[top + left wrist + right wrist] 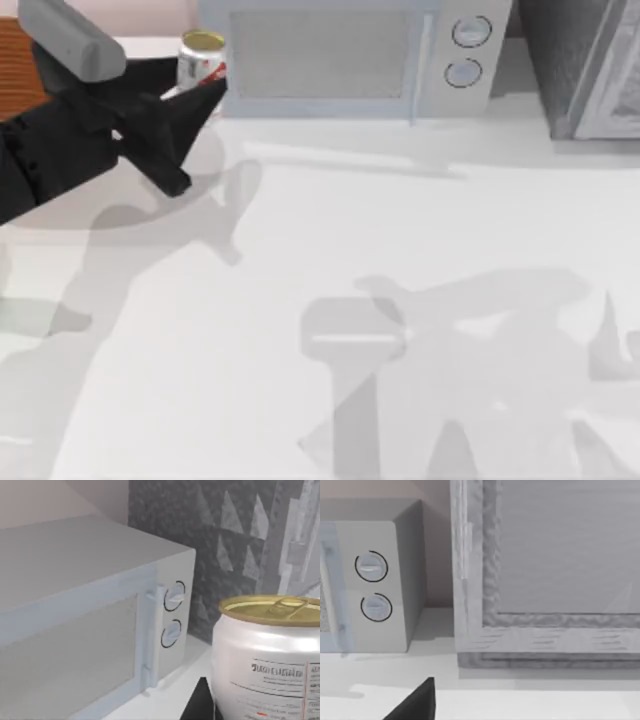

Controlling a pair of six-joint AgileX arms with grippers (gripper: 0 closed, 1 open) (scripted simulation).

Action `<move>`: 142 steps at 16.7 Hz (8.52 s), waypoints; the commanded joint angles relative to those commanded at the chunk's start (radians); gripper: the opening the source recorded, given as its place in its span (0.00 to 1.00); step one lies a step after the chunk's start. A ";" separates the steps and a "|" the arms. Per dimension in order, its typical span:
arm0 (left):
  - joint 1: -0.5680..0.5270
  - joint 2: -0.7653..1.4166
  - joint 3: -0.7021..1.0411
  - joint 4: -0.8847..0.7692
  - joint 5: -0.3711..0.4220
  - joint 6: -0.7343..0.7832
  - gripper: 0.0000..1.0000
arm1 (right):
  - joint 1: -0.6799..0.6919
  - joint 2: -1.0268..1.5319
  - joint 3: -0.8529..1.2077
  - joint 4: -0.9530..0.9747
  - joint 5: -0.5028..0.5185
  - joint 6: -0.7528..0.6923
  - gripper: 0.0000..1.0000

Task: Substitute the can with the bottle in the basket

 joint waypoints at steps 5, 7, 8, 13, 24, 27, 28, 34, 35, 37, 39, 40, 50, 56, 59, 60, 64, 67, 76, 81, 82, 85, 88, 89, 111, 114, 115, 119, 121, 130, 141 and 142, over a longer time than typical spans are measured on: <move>-0.072 0.506 0.260 0.250 0.239 0.002 0.00 | 0.000 0.000 0.000 0.000 0.000 0.000 1.00; -0.097 0.687 0.356 0.343 0.325 0.003 0.00 | 0.000 0.000 0.000 0.000 0.000 0.000 1.00; -0.108 0.770 0.401 0.387 0.364 0.004 0.00 | 0.000 0.000 0.000 0.000 0.000 0.000 1.00; -0.152 1.096 0.584 0.563 0.519 0.012 0.00 | 0.000 0.000 0.000 0.000 0.000 0.000 1.00; -0.169 1.225 0.660 0.637 0.581 0.017 0.08 | 0.000 0.000 0.000 0.000 0.000 0.000 1.00; -0.169 1.225 0.660 0.637 0.581 0.017 0.30 | 0.000 0.000 0.000 0.000 0.000 0.000 1.00; -0.169 1.225 0.660 0.637 0.581 0.017 0.38 | 0.000 0.000 0.000 0.000 0.000 0.000 1.00; -0.169 1.225 0.660 0.637 0.581 0.017 0.83 | 0.000 0.000 0.000 0.000 0.000 0.000 1.00; -0.169 1.225 0.660 0.637 0.581 0.017 0.90 | 0.000 0.000 0.000 0.000 0.000 0.000 1.00; -0.169 1.225 0.660 0.637 0.581 0.017 1.00 | 0.000 0.000 0.000 0.000 0.000 0.000 1.00; -0.169 1.225 0.660 0.637 0.581 0.017 1.00 | 0.000 0.000 0.000 0.000 0.000 0.000 1.00; -0.169 1.225 0.660 0.637 0.581 0.017 1.00 | 0.000 0.000 0.000 0.000 0.000 0.000 1.00; -0.126 1.124 0.592 0.562 0.510 0.008 1.00 | 0.000 0.000 0.000 0.000 0.000 0.000 1.00; -0.020 0.662 0.349 0.304 0.265 0.005 1.00 | 0.000 0.000 0.000 0.000 0.000 0.000 1.00; 0.036 0.327 0.190 0.141 0.110 0.007 1.00 | 0.000 0.000 0.000 0.000 0.000 0.000 1.00; 0.053 0.208 0.134 0.085 0.056 0.008 1.00 | 0.000 0.000 0.000 0.000 0.000 0.000 1.00; 0.115 -0.282 -0.096 -0.138 -0.161 0.011 1.00 | 0.000 0.000 0.000 0.000 0.000 0.000 1.00; 0.151 -0.633 -0.263 -0.292 -0.314 0.010 1.00 | 0.000 0.000 0.000 0.000 0.000 0.000 1.00; 0.211 -1.318 -0.619 -0.599 -0.631 -0.005 1.00 | 0.000 0.000 0.000 0.000 0.000 0.000 1.00; 0.215 -1.365 -0.648 -0.622 -0.656 -0.008 1.00 | 0.000 0.000 0.000 0.000 0.000 0.000 1.00; 0.215 -1.365 -0.648 -0.622 -0.656 -0.008 1.00 | 0.000 0.000 0.000 0.000 0.000 0.000 1.00; 0.216 -1.352 -0.647 -0.612 -0.653 -0.007 1.00 | 0.000 0.000 0.000 0.000 0.000 0.000 1.00; 0.249 -1.258 -0.655 -0.530 -0.635 -0.002 1.00 | 0.000 0.000 0.000 0.000 0.000 0.000 1.00; 0.264 -1.207 -0.658 -0.485 -0.623 0.002 1.00 | 0.000 0.000 0.000 0.000 0.000 0.000 1.00; 0.683 0.554 -0.653 1.076 -0.157 0.117 1.00 | 0.000 0.000 0.000 0.000 0.000 0.000 1.00; 0.698 0.607 -0.655 1.120 -0.146 0.119 1.00 | 0.000 0.000 0.000 0.000 0.000 0.000 1.00; 0.698 0.607 -0.655 1.120 -0.146 0.119 1.00 | 0.000 0.000 0.000 0.000 0.000 0.000 1.00; 0.692 0.607 -0.651 1.116 -0.150 0.118 1.00 | 0.000 0.000 0.000 0.000 0.000 0.000 1.00; 0.670 0.621 -0.615 1.098 -0.173 0.112 1.00 | 0.000 0.000 0.000 0.000 0.000 0.000 1.00; 0.558 0.692 -0.439 1.006 -0.281 0.084 1.00 | 0.000 0.000 0.000 0.000 0.000 0.000 1.00; 0.558 0.692 -0.439 1.006 -0.281 0.084 0.25 | 0.000 0.000 0.000 0.000 0.000 0.000 1.00; 0.558 0.692 -0.439 1.006 -0.281 0.084 0.17 | 0.000 0.000 0.000 0.000 0.000 0.000 1.00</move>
